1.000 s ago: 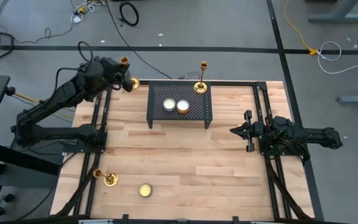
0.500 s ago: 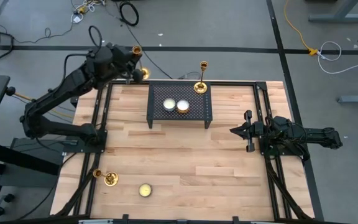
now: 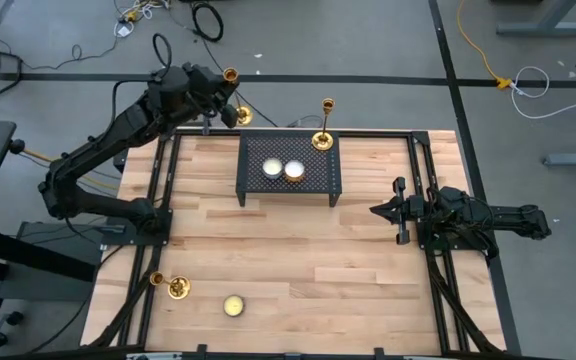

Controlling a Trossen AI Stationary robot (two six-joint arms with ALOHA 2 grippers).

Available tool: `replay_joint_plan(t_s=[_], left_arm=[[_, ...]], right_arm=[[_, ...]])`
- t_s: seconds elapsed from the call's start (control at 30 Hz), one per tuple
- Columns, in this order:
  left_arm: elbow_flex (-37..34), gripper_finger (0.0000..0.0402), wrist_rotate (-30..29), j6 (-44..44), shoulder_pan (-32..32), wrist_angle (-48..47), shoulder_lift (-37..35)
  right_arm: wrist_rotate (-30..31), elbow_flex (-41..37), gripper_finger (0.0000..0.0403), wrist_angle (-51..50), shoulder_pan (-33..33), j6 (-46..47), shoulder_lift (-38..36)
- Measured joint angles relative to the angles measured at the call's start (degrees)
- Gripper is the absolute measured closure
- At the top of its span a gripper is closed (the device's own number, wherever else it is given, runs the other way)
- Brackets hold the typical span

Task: Pick & Place candle stick holders
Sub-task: Put the top gold candle holder on the shelf

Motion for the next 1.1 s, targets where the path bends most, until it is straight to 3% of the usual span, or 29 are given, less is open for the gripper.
replay_joint_plan(t_s=[0.33,0.6,1.1], left_arm=[[0.01,0.0351,3.75,0.08,1.13,1.71,1.39],[0.0,0.0359,10.77,-0.2,1.81,2.42,3.45],[0.0,0.0352,14.83,-1.78,1.9,2.17,6.35]], right_arm=[[0.13,0.0,0.0389,0.0,0.01,0.0,0.0],[-0.06,0.0,0.0389,0.0,0.02,0.0,0.0],[-0.04,0.0,0.0389,0.01,0.02,0.0,0.0]])
